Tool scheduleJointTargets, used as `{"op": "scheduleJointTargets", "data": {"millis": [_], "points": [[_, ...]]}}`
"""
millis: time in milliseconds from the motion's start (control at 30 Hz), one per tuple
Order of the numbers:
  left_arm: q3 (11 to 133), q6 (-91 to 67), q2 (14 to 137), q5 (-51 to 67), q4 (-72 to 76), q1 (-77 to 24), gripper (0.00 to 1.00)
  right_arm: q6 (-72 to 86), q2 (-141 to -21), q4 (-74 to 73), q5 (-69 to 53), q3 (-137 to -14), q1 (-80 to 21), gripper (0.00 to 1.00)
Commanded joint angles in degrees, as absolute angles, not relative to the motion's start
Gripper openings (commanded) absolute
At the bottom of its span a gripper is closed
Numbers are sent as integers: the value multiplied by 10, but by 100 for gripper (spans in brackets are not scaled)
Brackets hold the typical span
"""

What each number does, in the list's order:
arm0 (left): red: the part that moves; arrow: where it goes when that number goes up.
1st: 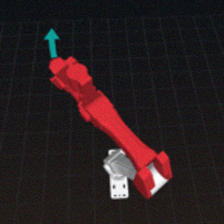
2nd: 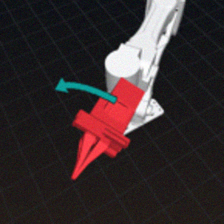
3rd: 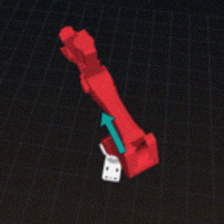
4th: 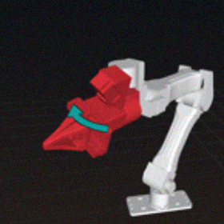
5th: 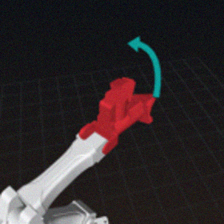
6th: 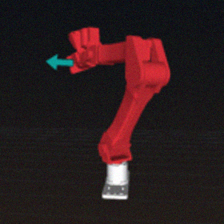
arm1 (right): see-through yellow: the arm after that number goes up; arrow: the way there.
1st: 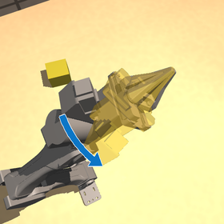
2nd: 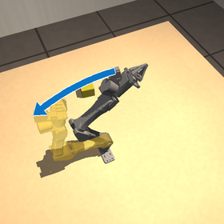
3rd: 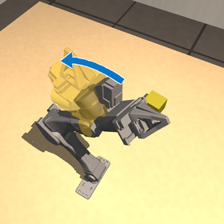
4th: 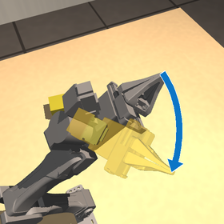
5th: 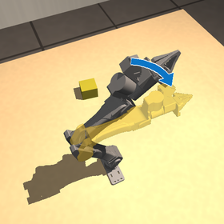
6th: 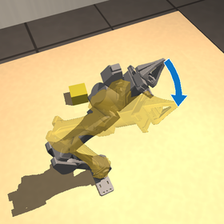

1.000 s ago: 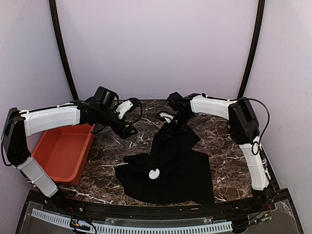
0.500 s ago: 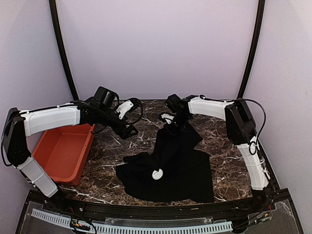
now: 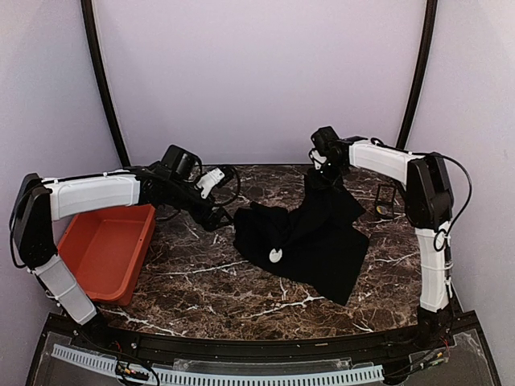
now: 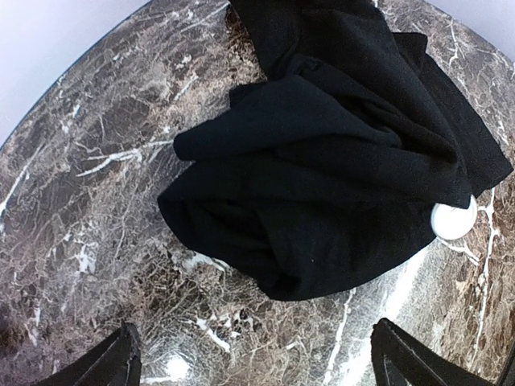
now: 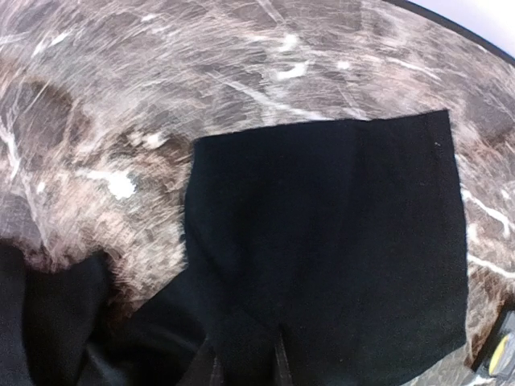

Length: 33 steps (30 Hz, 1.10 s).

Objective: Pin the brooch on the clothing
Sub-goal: Move the clothing with brooches to the center of the board.

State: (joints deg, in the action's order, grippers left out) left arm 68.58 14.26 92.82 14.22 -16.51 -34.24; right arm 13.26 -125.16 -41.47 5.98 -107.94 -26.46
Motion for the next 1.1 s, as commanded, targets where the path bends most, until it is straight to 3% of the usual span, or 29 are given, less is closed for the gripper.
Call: {"op": "scheduleJointTargets", "data": {"millis": [0, 233, 633, 900, 1067], "points": [[713, 112, 971, 131, -170, -347, 99, 142, -1248, -432, 52, -1077, -280, 24], [787, 67, 995, 58, -161, -346, 99, 131, -1180, -460, 129, -1053, -282, 42], [1120, -42, 1255, 265, -213, -347, 99, 136, -1070, -457, 150, -967, -282, 45], [1126, -55, 1274, 254, -293, -368, 99, 139, -1031, -446, 146, -922, -282, 45], [1018, -132, 1213, 261, -232, -371, 99, 141, -1028, -438, 141, -916, -282, 45]]}}
